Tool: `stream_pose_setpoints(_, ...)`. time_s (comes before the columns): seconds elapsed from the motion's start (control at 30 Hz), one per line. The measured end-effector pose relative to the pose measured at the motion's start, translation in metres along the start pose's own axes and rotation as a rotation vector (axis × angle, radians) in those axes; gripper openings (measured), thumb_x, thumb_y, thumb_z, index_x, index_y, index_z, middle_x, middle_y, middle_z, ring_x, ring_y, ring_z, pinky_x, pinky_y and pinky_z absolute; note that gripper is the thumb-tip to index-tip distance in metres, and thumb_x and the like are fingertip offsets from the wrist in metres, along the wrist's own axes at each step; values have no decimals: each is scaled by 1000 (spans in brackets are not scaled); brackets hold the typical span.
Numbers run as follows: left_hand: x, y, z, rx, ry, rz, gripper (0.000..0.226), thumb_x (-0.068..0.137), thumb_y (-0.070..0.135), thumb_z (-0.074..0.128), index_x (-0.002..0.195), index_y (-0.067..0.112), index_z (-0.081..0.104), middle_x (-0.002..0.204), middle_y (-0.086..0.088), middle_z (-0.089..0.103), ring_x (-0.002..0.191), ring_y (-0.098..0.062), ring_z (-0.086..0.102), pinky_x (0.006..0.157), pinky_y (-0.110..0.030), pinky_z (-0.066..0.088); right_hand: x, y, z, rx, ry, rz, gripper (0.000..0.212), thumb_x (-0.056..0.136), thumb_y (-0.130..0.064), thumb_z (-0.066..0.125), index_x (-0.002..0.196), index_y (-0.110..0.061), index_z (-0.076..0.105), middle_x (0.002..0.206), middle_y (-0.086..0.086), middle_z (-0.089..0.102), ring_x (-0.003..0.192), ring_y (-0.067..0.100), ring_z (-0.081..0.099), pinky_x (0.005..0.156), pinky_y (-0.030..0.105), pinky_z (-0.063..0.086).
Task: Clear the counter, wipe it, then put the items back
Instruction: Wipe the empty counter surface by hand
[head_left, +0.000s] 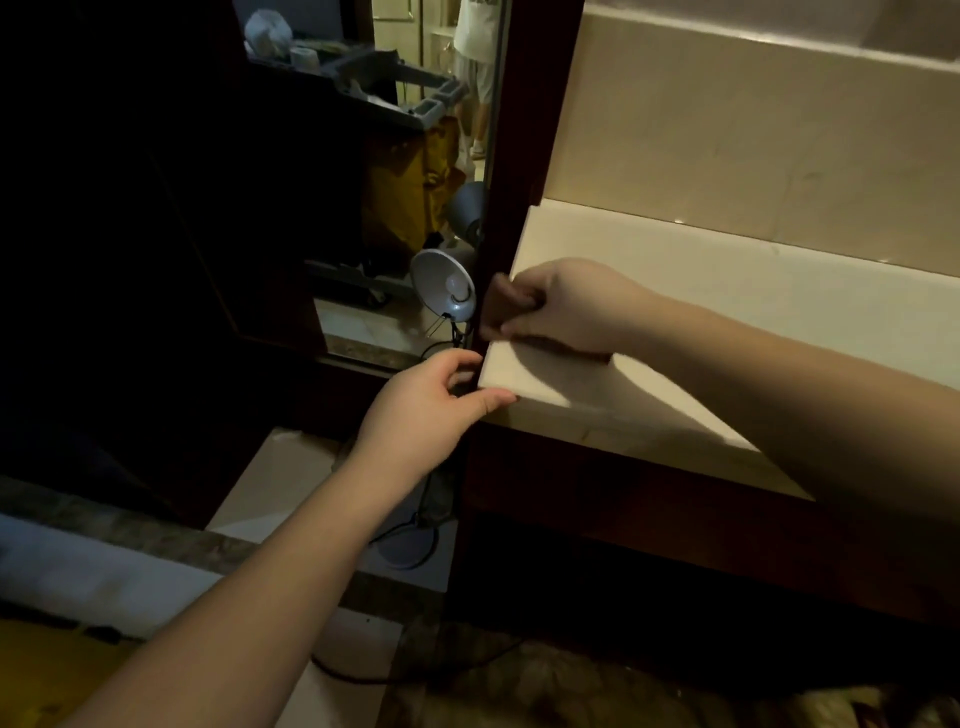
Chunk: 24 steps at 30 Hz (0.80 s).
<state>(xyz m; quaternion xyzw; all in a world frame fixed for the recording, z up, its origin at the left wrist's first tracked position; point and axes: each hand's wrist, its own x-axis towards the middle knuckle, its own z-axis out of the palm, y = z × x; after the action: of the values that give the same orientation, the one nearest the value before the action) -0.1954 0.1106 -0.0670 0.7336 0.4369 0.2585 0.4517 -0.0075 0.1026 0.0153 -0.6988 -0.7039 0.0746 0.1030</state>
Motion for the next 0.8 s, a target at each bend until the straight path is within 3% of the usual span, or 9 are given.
stream_pose_setpoints(0.13,5,0,-6,32,-55,-9,63,72,52,77,129,32,58,121,12,66,112,-2,59,90,-26,50,-29,-5,-2,-30,-156,-74,21,84,-39,69,77,-39,49,70,-18,50,69,5,44,54,10,28)
stream_pose_setpoints(0.23,8,4,-7,11,-91,-2,70,76,43,78,139,27,49,128,8,61,111,-6,59,92,-25,49,0,22,-14,-41,-74,67,15,85,-41,67,91,-29,61,83,-4,61,82,17,55,63,25,35)
stream_pose_setpoints(0.33,9,11,-10,15,-142,53,71,80,38,77,142,33,44,131,16,54,118,-5,53,96,-25,44,25,36,-16,-50,8,116,16,86,-37,66,97,-26,61,90,1,60,90,24,56,71,26,33)
stream_pose_setpoints(0.43,12,19,-15,9,-179,72,53,85,42,69,134,44,48,121,29,50,119,0,48,91,-23,41,12,28,-12,-18,-87,26,12,86,-37,67,90,-34,57,87,-6,61,83,16,55,70,25,32)
stream_pose_setpoints(0.53,18,23,-14,41,-136,52,46,89,51,59,134,43,54,120,25,52,115,2,48,89,-23,39,3,34,-11,-17,-203,0,13,84,-39,69,86,-31,59,82,-10,62,78,12,54,66,26,35)
stream_pose_setpoints(0.63,31,31,-7,5,-57,-15,43,89,51,61,128,34,59,115,20,62,104,0,58,92,-30,49,36,61,-22,-14,-75,116,22,84,-38,69,94,-19,63,83,-1,62,82,19,55,63,27,34)
stream_pose_setpoints(0.7,45,37,-2,-20,-47,-76,45,88,48,63,128,28,58,105,18,63,94,-1,61,82,-26,52,63,74,-26,-36,0,189,23,86,-37,66,98,-19,62,89,2,61,86,21,56,66,27,34)
stream_pose_setpoints(0.8,68,42,6,-137,-104,-193,50,90,38,66,134,17,54,97,14,62,83,3,60,63,-14,47,79,72,-19,-79,20,131,24,87,-38,64,98,-17,61,94,6,65,88,24,57,70,30,39)
